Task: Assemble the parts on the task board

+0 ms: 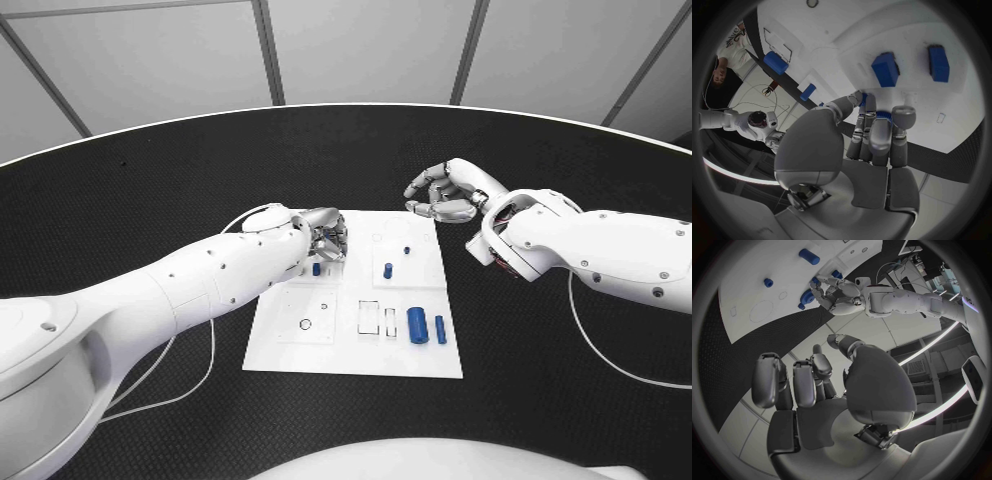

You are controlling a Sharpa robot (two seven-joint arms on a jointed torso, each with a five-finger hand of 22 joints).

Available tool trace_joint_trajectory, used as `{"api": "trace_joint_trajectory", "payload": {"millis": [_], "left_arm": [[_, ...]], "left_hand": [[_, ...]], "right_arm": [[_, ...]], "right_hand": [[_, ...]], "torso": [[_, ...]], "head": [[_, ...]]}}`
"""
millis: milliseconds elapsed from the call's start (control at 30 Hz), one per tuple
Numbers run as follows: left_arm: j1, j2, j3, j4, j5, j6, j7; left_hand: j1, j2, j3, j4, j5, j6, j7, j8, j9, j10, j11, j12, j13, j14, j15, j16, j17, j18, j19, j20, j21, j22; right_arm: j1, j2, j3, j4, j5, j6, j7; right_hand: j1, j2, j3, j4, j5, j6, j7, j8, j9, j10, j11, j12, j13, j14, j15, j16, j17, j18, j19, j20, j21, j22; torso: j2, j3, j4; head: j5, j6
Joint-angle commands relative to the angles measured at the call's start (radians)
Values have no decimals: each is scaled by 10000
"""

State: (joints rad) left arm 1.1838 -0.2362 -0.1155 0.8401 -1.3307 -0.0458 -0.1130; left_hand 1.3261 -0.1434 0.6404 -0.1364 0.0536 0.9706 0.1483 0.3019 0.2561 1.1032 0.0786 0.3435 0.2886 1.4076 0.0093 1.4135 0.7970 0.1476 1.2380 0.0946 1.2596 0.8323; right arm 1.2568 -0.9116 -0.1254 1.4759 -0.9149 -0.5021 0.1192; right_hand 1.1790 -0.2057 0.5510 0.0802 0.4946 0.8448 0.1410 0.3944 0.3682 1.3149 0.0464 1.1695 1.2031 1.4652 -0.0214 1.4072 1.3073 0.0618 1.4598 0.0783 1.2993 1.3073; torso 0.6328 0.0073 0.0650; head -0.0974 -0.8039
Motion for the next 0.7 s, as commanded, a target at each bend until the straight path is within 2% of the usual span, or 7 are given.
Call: {"api": "trace_joint_trajectory", "payload": {"millis": [33,367,700], "left_arm": [[1,-14,1,21,0,-27,5],[6,-121,3,154,2,-123,-7],[59,-252,6,271,28,-238,-7]], "left_hand": [[8,85,67,-17,-13,95,1,65,15,72,-4,-8,-1540,9,-83,-41,-38,-127,56,-18,37,12],[-7,73,63,-20,-14,109,4,69,19,87,-4,-8,-1538,1,-84,-52,-91,-130,62,-20,45,26],[-32,57,60,-21,-14,132,5,75,26,113,-7,-8,-1535,0,-86,-58,-119,-138,81,-22,67,68]], "right_arm": [[0,1,0,-4,0,1,2],[0,15,0,-56,0,1,6],[-1,51,-1,-140,0,9,21]], "right_hand": [[-40,62,36,-6,36,26,-25,63,-13,65,17,56,15,495,-67,-30,395,47,-13,-44,-11,328],[-40,62,36,-6,36,26,-25,63,-13,65,17,56,15,495,-67,-30,395,47,-13,-44,-11,328],[-40,62,36,-6,36,26,-25,63,-13,65,17,56,15,495,-67,-30,395,47,-13,-44,-11,328]], "torso": [[-2,4,-2],[-23,4,7],[-18,8,7]], "head": [[4,6],[4,14],[27,74]]}}
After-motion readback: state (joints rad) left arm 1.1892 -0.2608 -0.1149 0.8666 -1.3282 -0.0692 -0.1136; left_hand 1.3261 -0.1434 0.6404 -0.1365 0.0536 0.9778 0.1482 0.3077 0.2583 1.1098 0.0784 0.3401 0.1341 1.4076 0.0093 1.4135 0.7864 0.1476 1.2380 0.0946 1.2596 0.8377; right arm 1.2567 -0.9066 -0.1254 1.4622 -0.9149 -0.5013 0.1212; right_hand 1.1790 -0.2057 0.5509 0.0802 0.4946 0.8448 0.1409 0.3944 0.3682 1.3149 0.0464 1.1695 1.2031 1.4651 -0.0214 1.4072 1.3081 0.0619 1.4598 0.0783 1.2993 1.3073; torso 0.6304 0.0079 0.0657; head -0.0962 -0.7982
